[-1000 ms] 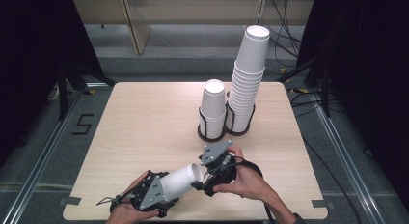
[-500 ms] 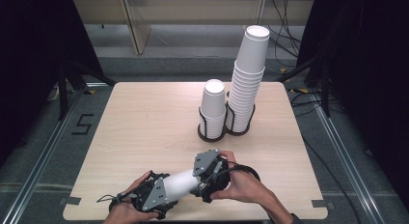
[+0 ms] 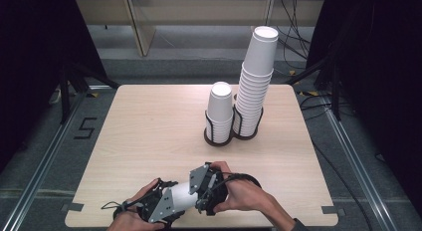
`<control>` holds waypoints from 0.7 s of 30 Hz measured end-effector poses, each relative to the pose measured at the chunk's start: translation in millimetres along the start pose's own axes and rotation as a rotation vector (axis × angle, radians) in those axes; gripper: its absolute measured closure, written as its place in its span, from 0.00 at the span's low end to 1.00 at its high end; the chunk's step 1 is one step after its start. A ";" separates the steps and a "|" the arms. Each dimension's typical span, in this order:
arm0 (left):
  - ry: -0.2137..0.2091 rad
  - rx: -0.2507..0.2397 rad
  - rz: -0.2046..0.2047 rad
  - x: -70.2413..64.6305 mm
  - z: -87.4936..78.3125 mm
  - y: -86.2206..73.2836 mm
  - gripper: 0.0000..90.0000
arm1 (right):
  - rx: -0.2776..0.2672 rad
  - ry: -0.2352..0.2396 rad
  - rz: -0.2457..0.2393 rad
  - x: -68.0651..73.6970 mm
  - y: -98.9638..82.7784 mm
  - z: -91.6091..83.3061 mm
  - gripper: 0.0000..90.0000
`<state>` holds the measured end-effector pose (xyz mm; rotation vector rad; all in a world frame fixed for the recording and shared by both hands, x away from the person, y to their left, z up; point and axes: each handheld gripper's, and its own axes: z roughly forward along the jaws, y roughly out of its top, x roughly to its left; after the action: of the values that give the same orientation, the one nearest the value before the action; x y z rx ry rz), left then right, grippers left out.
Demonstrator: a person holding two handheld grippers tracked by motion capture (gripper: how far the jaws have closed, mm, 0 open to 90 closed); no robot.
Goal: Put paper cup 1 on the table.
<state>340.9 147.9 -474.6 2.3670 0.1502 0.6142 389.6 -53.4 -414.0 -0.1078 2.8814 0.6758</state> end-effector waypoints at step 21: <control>-0.060 -0.409 -0.168 5.0 -4.6 -13.4 0.09 | -0.224 0.203 0.005 -20.3 -31.6 -9.5 0.26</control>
<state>343.9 162.2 -478.3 1.9522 0.1770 0.4442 411.5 -85.3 -415.5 -0.2103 2.9844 1.0437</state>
